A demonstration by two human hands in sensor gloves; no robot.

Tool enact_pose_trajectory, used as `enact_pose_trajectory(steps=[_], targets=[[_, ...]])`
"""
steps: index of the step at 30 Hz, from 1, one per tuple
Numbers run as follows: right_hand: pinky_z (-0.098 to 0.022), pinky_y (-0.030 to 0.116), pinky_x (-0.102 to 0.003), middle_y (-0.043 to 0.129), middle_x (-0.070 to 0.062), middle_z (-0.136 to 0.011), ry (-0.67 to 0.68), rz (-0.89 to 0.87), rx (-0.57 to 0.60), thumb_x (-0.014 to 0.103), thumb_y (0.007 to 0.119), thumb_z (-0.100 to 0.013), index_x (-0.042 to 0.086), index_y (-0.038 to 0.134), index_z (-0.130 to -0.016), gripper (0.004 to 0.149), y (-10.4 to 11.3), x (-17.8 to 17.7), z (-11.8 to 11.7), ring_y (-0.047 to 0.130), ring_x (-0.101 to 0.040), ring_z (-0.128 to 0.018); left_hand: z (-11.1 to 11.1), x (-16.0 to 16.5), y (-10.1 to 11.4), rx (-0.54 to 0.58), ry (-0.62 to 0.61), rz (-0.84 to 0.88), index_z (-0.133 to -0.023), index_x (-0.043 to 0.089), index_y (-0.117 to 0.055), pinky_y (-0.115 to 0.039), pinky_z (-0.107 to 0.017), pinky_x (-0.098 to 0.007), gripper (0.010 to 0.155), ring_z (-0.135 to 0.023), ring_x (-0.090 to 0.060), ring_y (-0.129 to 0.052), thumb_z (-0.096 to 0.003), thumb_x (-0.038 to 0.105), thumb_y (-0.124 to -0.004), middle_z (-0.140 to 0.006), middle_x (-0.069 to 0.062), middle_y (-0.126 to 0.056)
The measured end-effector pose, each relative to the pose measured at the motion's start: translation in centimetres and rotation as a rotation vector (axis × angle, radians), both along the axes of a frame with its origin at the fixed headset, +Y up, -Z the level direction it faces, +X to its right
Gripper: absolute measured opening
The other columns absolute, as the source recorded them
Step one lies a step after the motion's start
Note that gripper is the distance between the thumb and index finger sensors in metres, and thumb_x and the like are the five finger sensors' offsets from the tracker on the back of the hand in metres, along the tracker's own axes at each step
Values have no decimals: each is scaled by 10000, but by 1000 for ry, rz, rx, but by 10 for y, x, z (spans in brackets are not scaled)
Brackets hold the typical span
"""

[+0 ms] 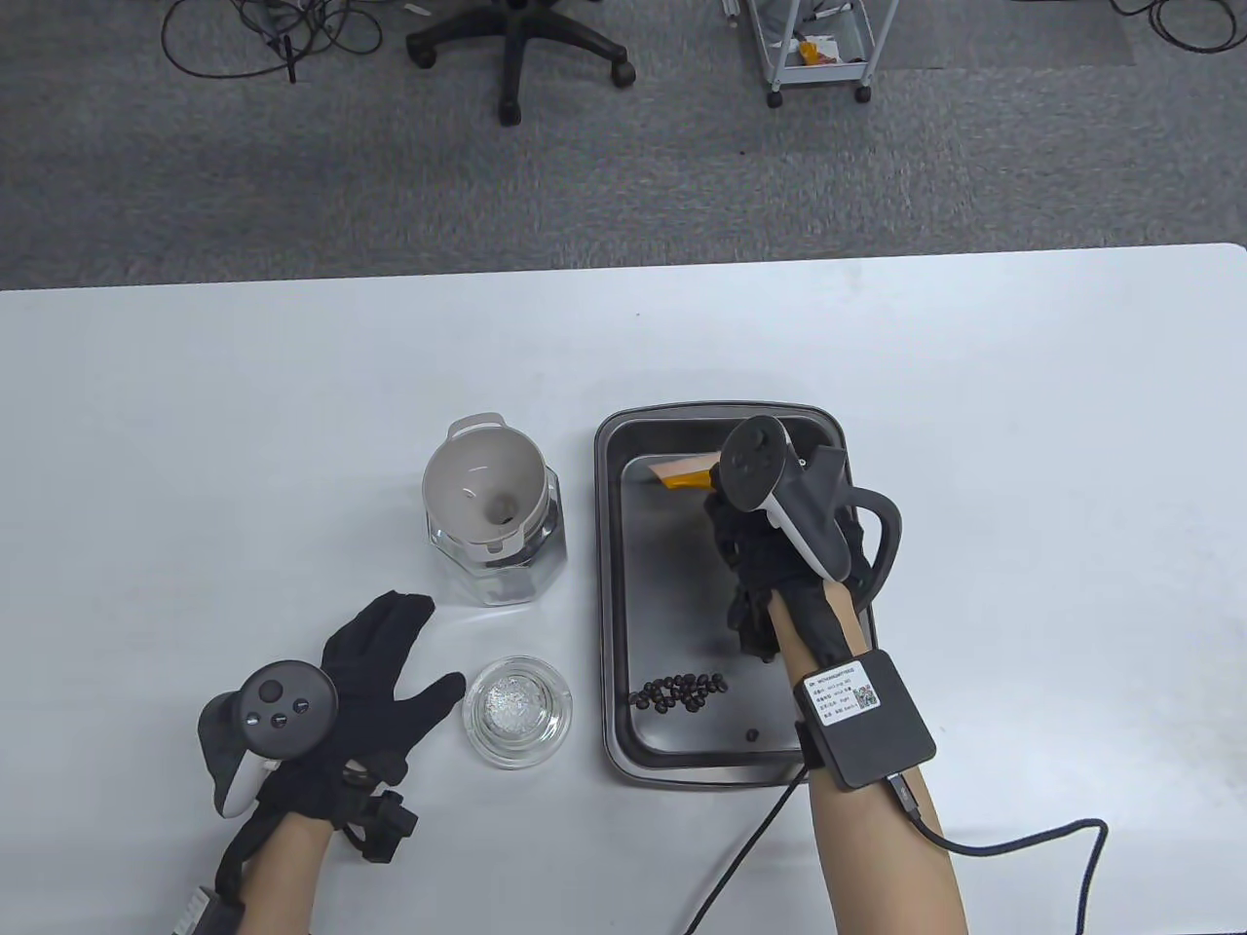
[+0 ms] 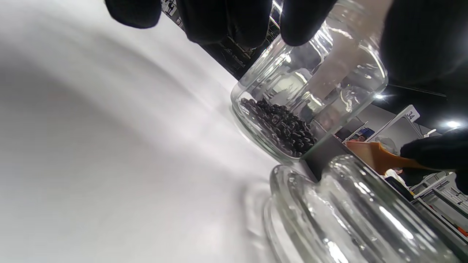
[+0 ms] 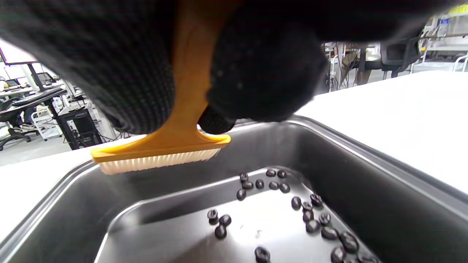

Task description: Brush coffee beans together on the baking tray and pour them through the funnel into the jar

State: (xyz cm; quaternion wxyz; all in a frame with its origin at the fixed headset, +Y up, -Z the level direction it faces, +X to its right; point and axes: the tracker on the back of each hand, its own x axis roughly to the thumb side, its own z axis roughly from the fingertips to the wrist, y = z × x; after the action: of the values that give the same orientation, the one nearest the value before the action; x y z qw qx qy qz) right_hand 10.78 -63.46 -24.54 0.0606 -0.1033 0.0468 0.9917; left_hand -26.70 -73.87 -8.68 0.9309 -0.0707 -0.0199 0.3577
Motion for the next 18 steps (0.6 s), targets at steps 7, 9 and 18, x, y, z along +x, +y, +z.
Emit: enact_pose_trajectory(steps=[7, 9, 18], targets=[[-58, 874, -229, 1058, 80, -806, -50, 64, -26, 502, 962, -376, 420, 956, -716, 349, -11, 1, -20, 1018, -119, -221, -1, 0, -1, -12, 1, 1, -1113, 440, -490, -485, -803, -632, 841, -1146, -328, -523, -424, 775, -835, -1241, 31, -498], [-57, 873, -228, 1062, 78, -802, -66, 72, -37, 500, 964, -378, 419, 960, -713, 344, -15, 2, -24, 1017, -119, -221, -1, 0, -1, -15, 3, 3, -1114, 437, -491, -484, -803, -632, 842, -1146, -330, -523, -424, 774, -837, -1241, 29, -499], [-53, 871, -220, 1100, 85, -764, -89, 124, -70, 499, 969, -380, 410, 982, -699, 331, -31, 4, -29, 1017, -114, -215, -2, 0, -1, -21, -5, 7, -1115, 437, -490, -482, -804, -633, 843, -1146, -332, -518, -425, 776, -835, -1242, 28, -495]])
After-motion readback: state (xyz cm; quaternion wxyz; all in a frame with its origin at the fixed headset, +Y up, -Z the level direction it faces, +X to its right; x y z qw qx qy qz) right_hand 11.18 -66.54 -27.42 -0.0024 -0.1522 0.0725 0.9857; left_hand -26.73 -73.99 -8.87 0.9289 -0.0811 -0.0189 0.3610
